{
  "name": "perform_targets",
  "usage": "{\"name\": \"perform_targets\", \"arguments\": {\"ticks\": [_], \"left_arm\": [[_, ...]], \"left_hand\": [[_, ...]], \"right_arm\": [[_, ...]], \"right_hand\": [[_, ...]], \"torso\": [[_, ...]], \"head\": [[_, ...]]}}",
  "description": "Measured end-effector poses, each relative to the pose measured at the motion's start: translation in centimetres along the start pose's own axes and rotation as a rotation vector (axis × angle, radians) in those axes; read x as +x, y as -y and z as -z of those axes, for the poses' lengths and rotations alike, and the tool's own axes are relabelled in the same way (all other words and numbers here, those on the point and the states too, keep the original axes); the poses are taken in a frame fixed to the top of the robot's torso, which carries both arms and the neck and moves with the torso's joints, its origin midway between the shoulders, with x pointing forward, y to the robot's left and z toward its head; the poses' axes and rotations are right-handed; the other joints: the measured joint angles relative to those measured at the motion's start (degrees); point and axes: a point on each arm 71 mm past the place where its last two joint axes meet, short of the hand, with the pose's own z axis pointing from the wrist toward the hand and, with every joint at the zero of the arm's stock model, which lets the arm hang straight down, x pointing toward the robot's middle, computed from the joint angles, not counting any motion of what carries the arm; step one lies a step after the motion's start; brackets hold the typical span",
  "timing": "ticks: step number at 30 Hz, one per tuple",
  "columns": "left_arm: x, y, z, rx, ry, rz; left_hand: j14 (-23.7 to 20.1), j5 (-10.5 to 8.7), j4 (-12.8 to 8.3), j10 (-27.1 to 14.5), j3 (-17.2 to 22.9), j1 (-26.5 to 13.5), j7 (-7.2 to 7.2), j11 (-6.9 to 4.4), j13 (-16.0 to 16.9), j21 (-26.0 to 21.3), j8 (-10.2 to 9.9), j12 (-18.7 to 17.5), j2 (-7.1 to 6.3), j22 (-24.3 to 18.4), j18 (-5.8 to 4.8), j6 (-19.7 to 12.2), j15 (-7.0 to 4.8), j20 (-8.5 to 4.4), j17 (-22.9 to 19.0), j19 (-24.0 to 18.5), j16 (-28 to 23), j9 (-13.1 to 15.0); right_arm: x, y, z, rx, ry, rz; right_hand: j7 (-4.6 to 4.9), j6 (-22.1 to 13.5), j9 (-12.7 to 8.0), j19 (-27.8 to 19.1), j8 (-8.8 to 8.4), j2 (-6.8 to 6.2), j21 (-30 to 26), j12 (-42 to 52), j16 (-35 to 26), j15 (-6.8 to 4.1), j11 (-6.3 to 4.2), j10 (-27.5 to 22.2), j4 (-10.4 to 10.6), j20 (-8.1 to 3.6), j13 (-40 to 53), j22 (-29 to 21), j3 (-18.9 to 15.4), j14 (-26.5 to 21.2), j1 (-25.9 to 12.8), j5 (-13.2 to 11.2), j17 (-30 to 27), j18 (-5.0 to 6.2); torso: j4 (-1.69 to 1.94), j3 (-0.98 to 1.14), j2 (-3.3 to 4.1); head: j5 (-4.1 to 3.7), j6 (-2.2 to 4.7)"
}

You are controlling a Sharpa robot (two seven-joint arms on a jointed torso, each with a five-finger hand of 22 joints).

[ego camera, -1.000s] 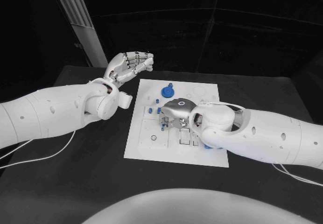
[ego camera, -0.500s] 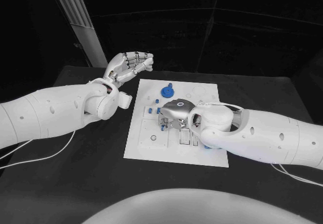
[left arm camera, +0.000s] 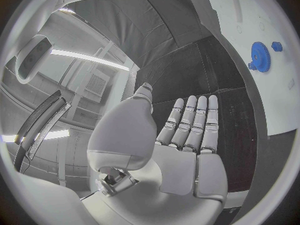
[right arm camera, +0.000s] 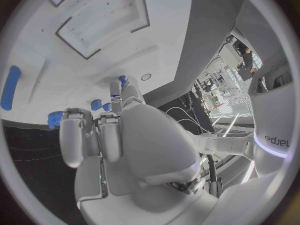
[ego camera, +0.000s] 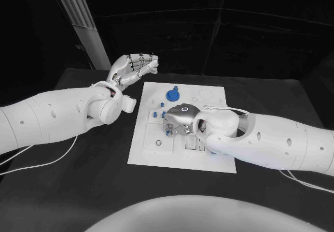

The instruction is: Assemble the parts on the task board

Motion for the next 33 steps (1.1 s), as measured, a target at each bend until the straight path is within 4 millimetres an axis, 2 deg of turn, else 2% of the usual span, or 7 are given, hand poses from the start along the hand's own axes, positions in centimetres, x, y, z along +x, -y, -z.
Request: {"name": "perform_targets", "arguments": {"ticks": [4, 8, 15, 17, 23, 29, 33], "left_arm": [[0.0, 0.0, 0.0, 0.0, 0.0, 0.0], [0.0, 0.0, 0.0, 0.0, -0.001, 0.001], [0.0, 0.0, 0.0, 0.0, -0.001, 0.001], [0.0, 0.0, 0.1, 0.0, 0.0, 0.001], [-0.1, 0.0, 0.1, -0.001, -0.001, 0.001], [-0.3, -0.1, 0.2, -0.003, 0.003, 0.0], [-0.3, -0.2, 0.2, -0.005, 0.004, -0.001]], "left_hand": [[0.0, 0.0, 0.0, 0.0, 0.0, 0.0, 0.0, 0.0, 0.0, 0.0, 0.0, 0.0, 0.0, 0.0, 0.0, 0.0, 0.0, 0.0, 0.0, 0.0, 0.0, 0.0], [0.0, 0.0, 0.0, 0.0, 0.0, 0.0, 0.0, 0.0, 0.0, 0.0, 0.0, 0.0, 0.0, 0.01, 0.0, 0.0, 0.0, 0.0, 0.0, 0.0, 0.0, 0.0], [0.0, 0.0, 0.0, 0.0, 0.0, 0.0, 0.0, 0.0, 0.01, -0.22, 0.23, 0.0, 0.0, 0.01, 0.0, 0.0, 0.0, 0.0, -0.11, 0.0, 0.0, 0.0], [0.0, 0.0, 0.0, 0.0, 0.0, 0.0, 0.0, 0.0, 0.01, -0.22, 0.24, 0.0, 0.0, 0.01, 0.0, 0.0, 0.0, 0.0, -0.12, 0.0, 0.0, 0.0], [0.0, 0.0, 0.0, 0.0, 0.0, 0.0, 0.0, 0.0, 0.01, -0.22, 0.23, 0.0, 0.0, -0.04, 0.0, 0.0, 0.0, 0.0, -0.12, 0.0, 0.0, 0.0], [0.0, 0.0, 0.0, 0.0, 0.0, 0.0, 0.0, 0.0, 0.02, -0.22, 0.23, 0.32, 0.0, -0.03, 0.0, 0.0, 0.0, 0.0, -0.17, 0.0, 0.23, 0.0], [0.0, 0.0, 0.0, 0.0, 0.0, 0.0, 0.0, 0.0, 0.02, -0.22, 0.23, 0.36, 0.0, -0.03, 0.0, 0.0, 0.0, 0.0, -0.18, 0.0, 0.23, 0.0]], "right_arm": [[0.0, 0.0, 0.0, -0.001, -0.002, 0.011], [0.1, -0.1, 0.0, -0.002, -0.004, 0.021], [0.1, -0.1, 0.0, -0.004, -0.003, 0.037], [0.1, -0.1, 0.0, -0.004, 0.001, 0.041], [-0.1, 0.4, 0.9, 0.001, 0.063, 0.027], [-0.8, 2.0, 3.5, 0.016, 0.185, -0.06], [-2.1, 4.0, 5.6, 0.05, 0.266, -0.155]], "right_hand": [[0.27, -0.7, -0.03, 0.2, -0.63, -0.28, -0.01, 0.0, -0.01, 0.0, 0.28, -1.17, 0.0, 0.2, -0.05, 0.0, -0.32, 0.0, -0.28, 0.0, 0.0, 0.0], [0.66, -1.55, -0.12, -0.01, -1.2, -1.22, -0.38, 0.0, -0.01, 0.4, 0.62, -2.25, 0.09, 0.41, -0.05, 0.0, -0.75, 0.01, -1.22, 0.0, 0.0, 0.0], [2.36, -7.23, -0.26, 0.1, -1.69, -4.02, -1.93, -0.28, -0.56, 1.66, 2.14, -8.1, 0.03, 1.55, 0.01, 0.0, -2.4, 0.03, -5.48, 0.0, 0.0, 0.05], [2.69, -8.18, -0.25, 0.05, -1.69, -4.6, -1.99, -0.28, -0.63, 1.94, 2.48, -9.03, 0.03, 1.6, 0.11, 0.0, -2.4, -0.1, -6.58, 0.0, 0.0, 0.91], [2.91, -8.89, 0.07, 0.13, -1.69, -6.17, -2.22, 0.89, -1.53, 2.34, 2.65, -9.82, 0.01, 2.18, 0.4, 0.0, -0.01, -0.09, -9.46, 0.0, 0.0, 0.92], [3.16, -8.64, 0.15, -0.02, -1.48, -6.27, -2.47, 1.36, -1.74, 2.35, 2.66, -9.82, 0.22, 2.46, 0.42, 0.0, 1.27, -0.09, -10.58, 0.0, 0.0, 0.92], [3.57, -8.67, 0.15, -0.01, -1.48, -5.16, -2.7, 1.55, -1.74, 2.55, 2.9, -10.05, 0.26, 2.46, 0.42, 0.0, 1.83, 0.11, -12.17, 0.0, 0.0, 0.91]], "torso": [[-0.03, 0.0, 0.0], [-0.03, 0.0, 0.0], [-0.03, 0.01, 0.0], [-0.03, 0.01, 0.0], [-0.04, 0.01, 0.0], [-0.15, 0.05, -0.09], [-0.15, 0.03, -0.22]], "head": [[-0.01, 0.0], [-0.01, 0.0], [0.0, 0.0], [0.0, 0.0], [-0.16, 0.0], [-0.18, 0.06], [-1.01, 0.42]]}}
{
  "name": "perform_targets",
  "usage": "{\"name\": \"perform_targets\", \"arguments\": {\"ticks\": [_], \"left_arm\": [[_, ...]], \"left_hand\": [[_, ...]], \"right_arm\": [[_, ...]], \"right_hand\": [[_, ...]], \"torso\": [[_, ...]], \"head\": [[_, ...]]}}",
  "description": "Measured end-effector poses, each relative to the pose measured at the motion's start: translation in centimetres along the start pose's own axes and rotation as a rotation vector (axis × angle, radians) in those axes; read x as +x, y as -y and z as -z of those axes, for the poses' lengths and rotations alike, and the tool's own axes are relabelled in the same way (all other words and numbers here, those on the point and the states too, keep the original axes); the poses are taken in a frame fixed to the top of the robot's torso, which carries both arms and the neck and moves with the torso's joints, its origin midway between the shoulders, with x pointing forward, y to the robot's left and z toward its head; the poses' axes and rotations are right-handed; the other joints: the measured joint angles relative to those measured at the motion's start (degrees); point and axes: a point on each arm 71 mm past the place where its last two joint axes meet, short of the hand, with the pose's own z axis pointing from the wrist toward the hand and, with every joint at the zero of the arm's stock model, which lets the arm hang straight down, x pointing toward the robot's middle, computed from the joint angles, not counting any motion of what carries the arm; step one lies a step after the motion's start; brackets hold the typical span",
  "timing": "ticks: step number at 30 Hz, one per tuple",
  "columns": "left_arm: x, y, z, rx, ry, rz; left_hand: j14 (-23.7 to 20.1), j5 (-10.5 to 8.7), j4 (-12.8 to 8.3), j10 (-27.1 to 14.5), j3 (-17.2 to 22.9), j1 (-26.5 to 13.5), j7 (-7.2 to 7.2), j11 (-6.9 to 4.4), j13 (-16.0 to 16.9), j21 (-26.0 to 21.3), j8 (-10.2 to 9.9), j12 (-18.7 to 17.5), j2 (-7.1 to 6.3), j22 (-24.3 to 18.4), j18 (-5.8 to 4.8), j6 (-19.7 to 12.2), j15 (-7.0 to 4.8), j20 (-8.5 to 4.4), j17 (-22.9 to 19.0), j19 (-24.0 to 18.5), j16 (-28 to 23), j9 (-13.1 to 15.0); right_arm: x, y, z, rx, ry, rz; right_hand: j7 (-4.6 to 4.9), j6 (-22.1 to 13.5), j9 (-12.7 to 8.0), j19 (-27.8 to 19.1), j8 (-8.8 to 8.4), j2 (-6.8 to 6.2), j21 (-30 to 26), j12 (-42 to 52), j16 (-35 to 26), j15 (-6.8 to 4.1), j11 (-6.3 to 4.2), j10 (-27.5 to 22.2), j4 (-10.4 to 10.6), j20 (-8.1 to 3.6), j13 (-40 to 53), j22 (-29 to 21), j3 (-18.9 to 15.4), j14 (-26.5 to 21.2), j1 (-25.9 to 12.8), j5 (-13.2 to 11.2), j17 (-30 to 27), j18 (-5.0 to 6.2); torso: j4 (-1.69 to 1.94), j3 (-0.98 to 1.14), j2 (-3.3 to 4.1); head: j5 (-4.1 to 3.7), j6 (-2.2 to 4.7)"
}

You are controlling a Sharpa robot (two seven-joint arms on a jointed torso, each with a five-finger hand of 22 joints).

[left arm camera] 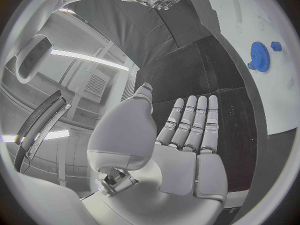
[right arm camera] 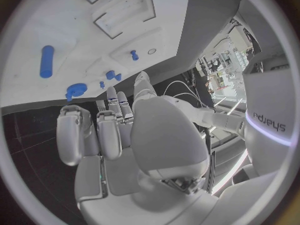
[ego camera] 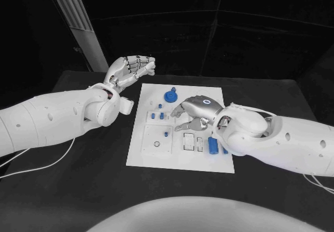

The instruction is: Assemble the parts on the task board

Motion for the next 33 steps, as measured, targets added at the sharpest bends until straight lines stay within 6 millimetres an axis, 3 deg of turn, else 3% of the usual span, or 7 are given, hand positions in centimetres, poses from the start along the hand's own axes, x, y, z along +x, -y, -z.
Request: {"name": "perform_targets", "arguments": {"ticks": [6, 13, 17, 20, 22, 27, 33], "left_arm": [[0.1, -0.2, 0.0, -0.004, 0.0, 0.0], [0.1, -0.4, 0.0, -0.006, 0.0, 0.0], [0.1, -0.4, 0.0, -0.006, -0.001, 0.001], [0.1, -0.4, 0.0, -0.007, 0.0, 0.001], [0.1, -0.4, 0.1, -0.007, 0.001, 0.0], [0.0, -0.4, 0.1, -0.007, 0.002, 0.0], [0.0, -0.4, 0.1, -0.007, 0.002, 0.0]], "left_hand": [[0.0, 0.0, 0.0, 0.0, 0.0, 0.0, 0.0, 0.0, 0.0, 0.0, 0.0, 0.0, 0.0, 0.0, 0.0, 0.0, 0.0, 0.0, 0.0, 0.0, 0.0, 0.0], [-0.05, 0.0, 0.0, -0.13, 0.0, 0.0, 0.0, 0.13, 0.01, 0.0, 0.0, 0.0, 0.0, -0.01, 0.0, 0.0, 0.05, 0.0, -0.03, 0.0, 0.0, 0.0], [-0.2, 0.0, 0.0, -0.21, 0.0, 0.0, 0.0, 0.21, -0.04, 0.0, 0.0, 0.0, 0.0, -0.06, 0.01, 0.0, 0.2, 0.0, -0.1, 0.0, 0.0, 0.0], [-0.2, 0.0, 0.0, -0.21, 0.0, 0.0, 0.0, 0.21, -0.04, 0.0, 0.0, 0.0, 0.0, -0.05, 0.0, 0.0, 0.2, 0.0, -0.09, 0.0, 0.0, 0.0], [-0.2, 0.0, 0.0, -0.21, 0.0, 0.0, 0.0, 0.21, -0.04, 0.0, 0.0, 0.0, 0.0, -0.05, 0.01, 0.0, 0.2, 0.0, -0.09, 0.0, 0.0, 0.0], [-0.2, 0.0, 0.0, -0.21, 0.0, 0.0, 0.0, 0.21, -0.04, 0.0, 0.0, 0.0, 0.0, -0.05, 0.01, 0.0, 0.2, 0.0, -0.09, 0.0, 0.0, 0.0], [-0.2, 0.0, 0.0, -0.21, 0.0, 0.0, 0.0, 0.21, -0.03, 0.0, 0.0, 0.0, 0.0, -0.05, 0.0, 0.0, 0.2, 0.0, -0.09, 0.0, 0.0, 0.0]], "right_arm": [[-2.2, 3.0, 1.7, 0.068, 0.081, -0.126], [-2.8, 5.0, 2.6, 0.112, 0.109, -0.137], [-2.7, 5.4, 2.6, 0.132, 0.1, -0.105], [-2.5, 5.4, 2.4, 0.154, 0.078, -0.078], [-2.3, 5.4, 2.3, 0.165, 0.062, -0.064], [-1.7, 5.3, 2.1, 0.195, 0.018, -0.024], [-1.2, 5.4, 1.9, 0.24, -0.032, 0.036]], "right_hand": [[0.39, -1.41, -0.14, 0.01, 0.0, 1.04, -0.56, 0.62, -0.93, 0.2, 0.66, -1.17, 0.0, 0.42, 0.0, 0.0, 0.0, -0.21, -4.33, 0.0, 0.0, 0.0], [0.39, -1.83, -0.14, 0.01, 0.0, 0.02, -0.2, 0.66, -0.93, 0.2, 0.8, -2.45, 0.0, 0.42, -0.07, 0.0, 0.0, -0.2, -5.36, 0.0, 0.0, 0.0], [0.02, -2.54, -0.14, 0.01, 0.0, -1.7, -0.2, 0.9, -0.93, 0.2, 0.28, -3.74, 0.13, 0.42, -0.07, 0.0, 0.6, -0.2, -7.07, 0.0, 0.0, 0.0], [0.69, -3.84, -0.18, 0.1, 0.0, -5.34, -0.2, 1.18, -1.38, 0.53, 1.0, -5.1, 0.29, 0.52, -0.06, 0.0, 3.0, -0.11, -10.04, 0.0, 0.0, -0.01], [0.98, -4.13, -0.18, 0.02, 0.0, -6.88, -0.2, 1.51, -1.47, 0.82, 1.39, -5.49, 0.27, 0.83, 0.0, 0.0, 4.03, -0.21, -10.85, 0.0, 0.0, 0.0], [0.72, -4.38, -0.18, 0.02, 0.0, -7.53, -0.35, 1.94, -1.77, 0.82, 1.4, -5.49, 0.24, 0.83, 0.09, 0.0, 5.42, -0.21, -10.3, 0.0, 0.0, 0.0], [0.52, -4.08, 0.04, 0.02, 0.2, -5.14, -0.43, 3.39, -1.77, 0.82, 1.24, -5.33, -0.43, 0.83, 0.3, 0.0, 7.7, -0.21, -6.29, 0.0, 0.0, 0.0]], "torso": [[0.0, -0.04, -0.07], [-0.04, -0.02, -0.01], [-0.03, -0.01, 0.03], [0.0, 0.01, 0.06], [0.0, 0.02, 0.07], [0.03, 0.02, 0.07], [0.07, -0.01, 0.07]], "head": [[-0.8, 0.54], [-1.55, 0.88], [-1.82, 1.03], [-1.88, 1.19], [-1.92, 1.19], [-2.15, 1.19], [-2.24, 1.27]]}}
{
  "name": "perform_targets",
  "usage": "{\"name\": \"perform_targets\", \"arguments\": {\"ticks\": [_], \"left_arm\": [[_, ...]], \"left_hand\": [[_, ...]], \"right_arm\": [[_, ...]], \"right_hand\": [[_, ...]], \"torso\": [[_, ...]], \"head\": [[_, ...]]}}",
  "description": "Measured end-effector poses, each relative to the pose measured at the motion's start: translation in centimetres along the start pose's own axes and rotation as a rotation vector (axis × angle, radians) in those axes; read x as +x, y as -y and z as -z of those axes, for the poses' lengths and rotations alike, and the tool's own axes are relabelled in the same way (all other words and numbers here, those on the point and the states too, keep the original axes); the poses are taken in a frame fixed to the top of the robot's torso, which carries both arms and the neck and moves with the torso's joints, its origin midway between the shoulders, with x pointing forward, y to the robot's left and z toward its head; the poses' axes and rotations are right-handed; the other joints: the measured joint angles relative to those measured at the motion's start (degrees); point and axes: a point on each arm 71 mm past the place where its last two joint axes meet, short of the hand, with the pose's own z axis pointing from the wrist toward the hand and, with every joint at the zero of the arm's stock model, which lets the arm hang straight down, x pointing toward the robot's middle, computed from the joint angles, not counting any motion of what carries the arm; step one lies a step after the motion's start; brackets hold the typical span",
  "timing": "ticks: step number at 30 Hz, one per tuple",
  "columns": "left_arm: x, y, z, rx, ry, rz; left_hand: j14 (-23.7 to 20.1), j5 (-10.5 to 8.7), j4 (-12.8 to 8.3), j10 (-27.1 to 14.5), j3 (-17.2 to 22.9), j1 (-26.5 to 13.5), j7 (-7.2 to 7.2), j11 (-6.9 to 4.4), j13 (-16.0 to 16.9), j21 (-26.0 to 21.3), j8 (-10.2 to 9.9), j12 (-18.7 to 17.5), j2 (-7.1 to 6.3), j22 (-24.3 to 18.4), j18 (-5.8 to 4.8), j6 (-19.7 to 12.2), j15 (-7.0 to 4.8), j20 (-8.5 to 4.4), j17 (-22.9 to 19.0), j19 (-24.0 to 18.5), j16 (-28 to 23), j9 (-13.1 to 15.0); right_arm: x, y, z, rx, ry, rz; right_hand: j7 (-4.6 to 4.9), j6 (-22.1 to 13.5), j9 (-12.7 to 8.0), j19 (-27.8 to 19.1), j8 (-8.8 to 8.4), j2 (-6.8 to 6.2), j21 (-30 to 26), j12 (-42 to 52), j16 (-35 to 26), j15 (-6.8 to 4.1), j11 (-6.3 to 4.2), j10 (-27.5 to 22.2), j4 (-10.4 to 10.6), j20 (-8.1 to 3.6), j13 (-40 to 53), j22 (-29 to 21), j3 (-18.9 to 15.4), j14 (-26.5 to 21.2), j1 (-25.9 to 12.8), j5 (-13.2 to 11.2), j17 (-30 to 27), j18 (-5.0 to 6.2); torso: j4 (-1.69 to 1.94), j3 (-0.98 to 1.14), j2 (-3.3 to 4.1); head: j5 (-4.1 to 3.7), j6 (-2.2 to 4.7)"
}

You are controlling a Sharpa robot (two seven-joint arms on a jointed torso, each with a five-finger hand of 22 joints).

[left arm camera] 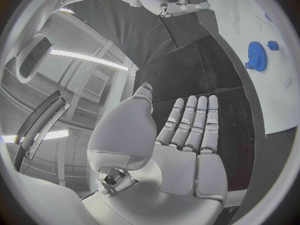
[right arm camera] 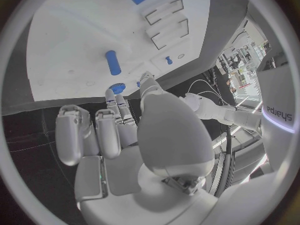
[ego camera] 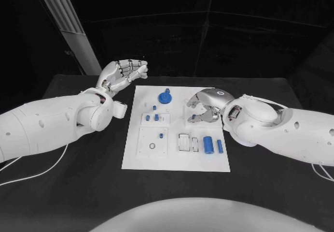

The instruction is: Assemble the parts on the task board

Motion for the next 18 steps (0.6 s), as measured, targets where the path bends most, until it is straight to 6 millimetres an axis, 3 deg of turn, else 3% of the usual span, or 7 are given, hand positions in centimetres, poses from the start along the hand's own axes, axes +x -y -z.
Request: {"name": "perform_targets", "arguments": {"ticks": [7, 11, 18], "left_arm": [[0.0, 0.0, 0.0, 0.0, 0.0, 0.001], [0.0, 0.0, 0.0, 0.0, 0.0, 0.0], [0.0, 0.0, 0.0, 0.0, 0.0, 0.001]], "left_hand": [[0.0, 0.0, 0.0, 0.0, 0.0, 0.0, 0.0, 0.0, 0.0, 0.0, 0.0, 0.0, 0.0, 0.0, 0.0, 0.0, 0.0, 0.0, 0.0, 0.0, 0.0, 0.0], [0.0, 0.0, 0.0, 0.0, 0.0, 0.0, 0.0, 0.0, 0.01, 0.0, 0.0, 0.0, 0.0, 0.01, 0.01, 0.0, 0.0, 0.0, 0.01, 0.0, 0.0, 0.0], [0.0, 0.0, 0.0, 0.0, 0.0, 0.0, 0.0, 0.0, 0.01, 0.0, 0.0, 0.0, 0.0, 0.01, 0.0, 0.0, 0.0, 0.0, 0.01, 0.0, 0.0, 0.0]], "right_arm": [[0.5, 0.2, -0.2, 0.049, -0.042, 0.053], [0.7, 0.3, -0.4, 0.073, -0.067, 0.078], [1.1, 0.3, -0.7, 0.097, -0.097, 0.105]], "right_hand": [[-0.9, 1.91, 0.17, 0.0, 0.73, 1.9, 0.0, 1.44, 0.0, -0.02, -1.21, 1.21, -0.99, 0.0, 0.08, 0.0, 0.99, 0.02, 3.59, 0.0, 0.0, 0.0], [-1.68, 3.09, 0.24, 0.0, 1.19, 2.89, 0.27, 2.11, 0.0, -0.7, -1.79, 2.44, -1.32, -0.01, 0.07, 0.0, 1.31, 0.05, 5.02, 0.0, 0.0, 0.0], [-2.2, 3.62, 0.24, 0.0, 1.3, 3.34, 0.27, 2.39, 0.0, -1.07, -2.33, 3.39, -1.32, -0.43, 0.0, 0.0, 1.62, 0.02, 6.08, 0.0, 0.0, -0.01]], "torso": [[0.03, 0.01, 0.0], [0.03, 0.0, 0.01], [0.03, 0.0, 0.03]], "head": [[0.09, -0.05], [0.13, -0.15], [0.19, -0.27]]}}
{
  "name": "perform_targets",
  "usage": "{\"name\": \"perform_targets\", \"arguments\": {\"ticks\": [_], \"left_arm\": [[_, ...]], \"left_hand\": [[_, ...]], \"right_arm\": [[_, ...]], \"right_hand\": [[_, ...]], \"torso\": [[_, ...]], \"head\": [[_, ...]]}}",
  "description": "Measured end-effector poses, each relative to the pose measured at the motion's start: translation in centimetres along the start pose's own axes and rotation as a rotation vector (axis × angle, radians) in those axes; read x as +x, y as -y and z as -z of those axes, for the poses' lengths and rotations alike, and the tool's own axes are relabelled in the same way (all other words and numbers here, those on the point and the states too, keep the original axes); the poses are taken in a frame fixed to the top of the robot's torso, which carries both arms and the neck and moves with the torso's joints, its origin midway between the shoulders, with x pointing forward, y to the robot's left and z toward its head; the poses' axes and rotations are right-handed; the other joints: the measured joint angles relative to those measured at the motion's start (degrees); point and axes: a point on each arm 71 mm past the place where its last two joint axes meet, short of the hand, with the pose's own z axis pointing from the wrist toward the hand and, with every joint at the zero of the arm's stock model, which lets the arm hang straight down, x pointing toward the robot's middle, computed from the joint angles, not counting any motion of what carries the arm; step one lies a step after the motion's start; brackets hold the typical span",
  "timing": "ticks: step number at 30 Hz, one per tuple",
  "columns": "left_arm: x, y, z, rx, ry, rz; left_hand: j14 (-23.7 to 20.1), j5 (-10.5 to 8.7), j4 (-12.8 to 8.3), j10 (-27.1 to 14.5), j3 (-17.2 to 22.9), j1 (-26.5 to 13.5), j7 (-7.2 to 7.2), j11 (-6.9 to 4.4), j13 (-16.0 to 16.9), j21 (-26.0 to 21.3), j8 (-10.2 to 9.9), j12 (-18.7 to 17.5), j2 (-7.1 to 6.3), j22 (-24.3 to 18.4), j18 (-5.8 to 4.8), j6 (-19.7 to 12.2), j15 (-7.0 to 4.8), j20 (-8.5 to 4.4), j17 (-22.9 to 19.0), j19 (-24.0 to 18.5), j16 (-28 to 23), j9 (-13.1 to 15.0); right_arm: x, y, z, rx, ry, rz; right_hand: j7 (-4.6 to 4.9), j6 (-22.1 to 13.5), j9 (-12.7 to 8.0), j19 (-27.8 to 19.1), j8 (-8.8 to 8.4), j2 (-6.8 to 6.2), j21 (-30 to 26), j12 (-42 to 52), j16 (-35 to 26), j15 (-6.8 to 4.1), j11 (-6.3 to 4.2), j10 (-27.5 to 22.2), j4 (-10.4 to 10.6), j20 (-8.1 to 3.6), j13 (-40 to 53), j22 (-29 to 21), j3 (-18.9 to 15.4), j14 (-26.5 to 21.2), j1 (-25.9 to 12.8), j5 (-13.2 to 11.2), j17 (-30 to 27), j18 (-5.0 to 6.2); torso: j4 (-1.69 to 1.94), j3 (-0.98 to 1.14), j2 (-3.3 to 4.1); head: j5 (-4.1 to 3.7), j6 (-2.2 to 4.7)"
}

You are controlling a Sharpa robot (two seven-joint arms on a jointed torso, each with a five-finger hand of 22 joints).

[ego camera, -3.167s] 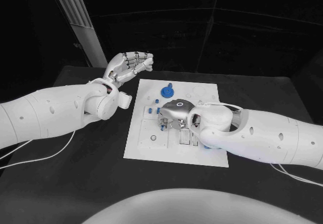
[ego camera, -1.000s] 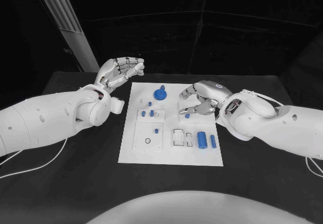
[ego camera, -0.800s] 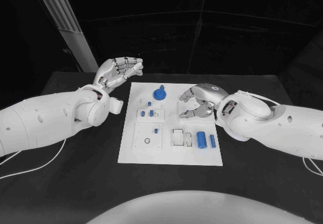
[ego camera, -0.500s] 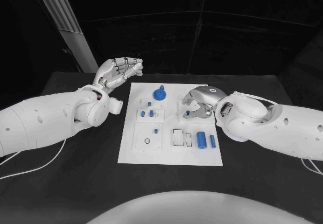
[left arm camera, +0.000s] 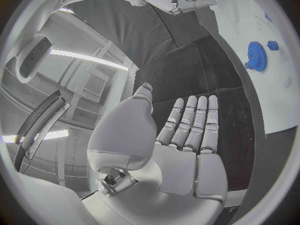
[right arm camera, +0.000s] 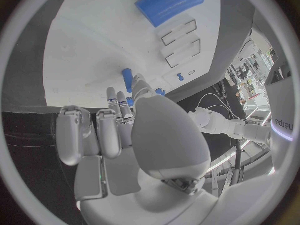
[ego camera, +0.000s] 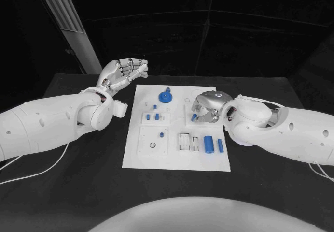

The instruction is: Assemble the parts on the task board

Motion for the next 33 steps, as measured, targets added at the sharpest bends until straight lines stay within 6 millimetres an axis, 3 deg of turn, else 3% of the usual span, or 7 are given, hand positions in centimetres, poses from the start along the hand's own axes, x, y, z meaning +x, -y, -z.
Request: {"name": "perform_targets", "arguments": {"ticks": [10, 23, 33], "left_arm": [[-0.08, 0.0, 0.06, 0.0, 0.001, 0.0], [-0.09, 0.02, 0.1, -0.001, 0.001, 0.0], [-0.15, 0.02, 0.14, -0.001, 0.002, 0.0]], "left_hand": [[0.0, 0.0, 0.0, 0.0, 0.0, 0.0, 0.0, 0.0, 0.01, 0.0, 0.0, 0.0, 0.0, 0.01, 0.0, 0.0, 0.0, 0.0, 0.0, 0.0, 0.0, 0.0], [0.0, 0.0, -0.16, 0.0, -0.16, 0.05, -0.21, 0.0, 0.01, 0.0, 0.28, 0.27, 0.55, -0.09, 0.01, -0.21, 0.0, 0.0, -0.25, 0.0, 0.27, 0.0], [0.0, 0.0, -0.16, 0.0, -0.16, 0.05, -0.21, 0.0, 0.01, 0.0, 0.28, 0.27, 0.55, -0.08, 0.0, -0.21, 0.0, 0.0, -0.24, 0.0, 0.27, 0.0]], "right_arm": [[0.33, -0.2, -0.33, 0.008, -0.027, 0.019], [0.55, -0.35, -0.49, 0.005, -0.041, 0.026], [0.58, -0.43, -0.52, -0.005, -0.038, 0.024]], "right_hand": [[-0.72, 1.82, -0.01, -0.02, 0.29, 0.74, 0.0, 0.67, 0.0, -0.91, -1.0, 3.47, 0.41, -0.85, -0.37, 0.0, 0.41, 0.09, 0.73, 0.0, 0.0, 0.0], [-1.11, 3.47, 0.0, -0.01, 0.79, 1.36, 0.23, 0.67, 0.0, -1.04, -1.32, 5.01, 1.03, -1.25, -0.62, 0.0, 0.72, -0.05, 1.35, 0.0, 0.0, 0.0], [-2.42, 6.61, 0.37, 0.05, 1.98, 2.72, 0.63, 0.19, 0.23, -1.87, -2.35, 7.26, 1.03, -1.99, -0.63, 0.0, 1.87, -0.04, 3.61, -0.01, 0.0, 0.0]], "torso": [[-0.01, 0.0, -0.01], [-0.07, -0.03, -0.05], [-0.07, -0.03, -0.04]], "head": [[0.08, -0.04], [0.45, -0.44], [0.49, -0.59]]}}
